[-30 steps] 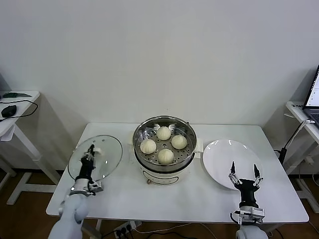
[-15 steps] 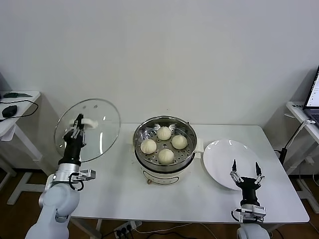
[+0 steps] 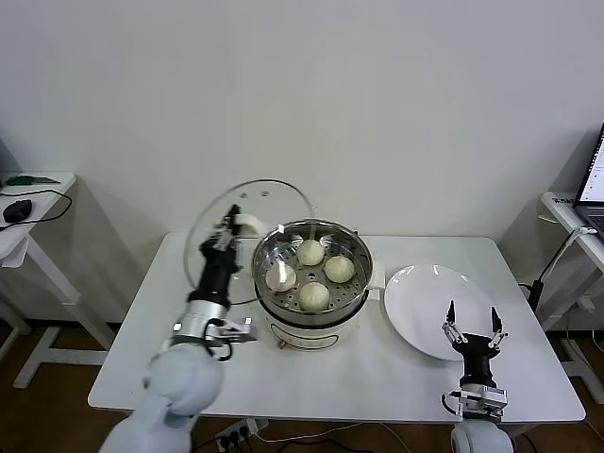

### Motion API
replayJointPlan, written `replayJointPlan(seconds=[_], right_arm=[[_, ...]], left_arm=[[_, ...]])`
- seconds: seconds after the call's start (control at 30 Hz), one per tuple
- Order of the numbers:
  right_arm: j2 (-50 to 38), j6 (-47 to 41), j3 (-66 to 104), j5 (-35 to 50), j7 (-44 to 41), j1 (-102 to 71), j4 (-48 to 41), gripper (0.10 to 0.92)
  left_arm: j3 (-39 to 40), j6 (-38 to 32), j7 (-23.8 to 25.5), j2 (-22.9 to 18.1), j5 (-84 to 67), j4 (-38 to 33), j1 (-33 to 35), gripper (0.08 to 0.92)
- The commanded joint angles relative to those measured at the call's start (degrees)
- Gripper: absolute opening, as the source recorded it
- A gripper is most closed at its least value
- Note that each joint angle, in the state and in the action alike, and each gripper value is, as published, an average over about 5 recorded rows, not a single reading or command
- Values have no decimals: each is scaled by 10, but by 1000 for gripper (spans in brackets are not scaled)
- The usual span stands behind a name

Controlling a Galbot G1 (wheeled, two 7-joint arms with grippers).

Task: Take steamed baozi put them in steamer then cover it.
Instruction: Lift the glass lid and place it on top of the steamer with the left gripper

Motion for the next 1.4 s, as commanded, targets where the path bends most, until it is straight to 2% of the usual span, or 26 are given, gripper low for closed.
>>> replayJointPlan(seconds=[0.03, 0.23, 0.43, 1.07, 1.4], right_arm=[[1, 2, 1, 0, 1, 5, -11, 823], [4, 4, 1, -1, 0, 7, -15, 823], [6, 4, 1, -1, 0, 9, -20, 823], [6, -1, -1, -10, -3, 15, -26, 823], [7, -1, -2, -12, -4, 19, -31, 823]], left_arm=[[148, 103, 106, -53, 73, 74, -94, 191], [151, 108, 126, -79, 162, 132, -118, 191], [148, 107, 117, -101, 178, 177, -131, 191], [140, 96, 115, -151, 236, 246, -131, 191], [132, 88, 113, -159, 253, 260, -125, 191]])
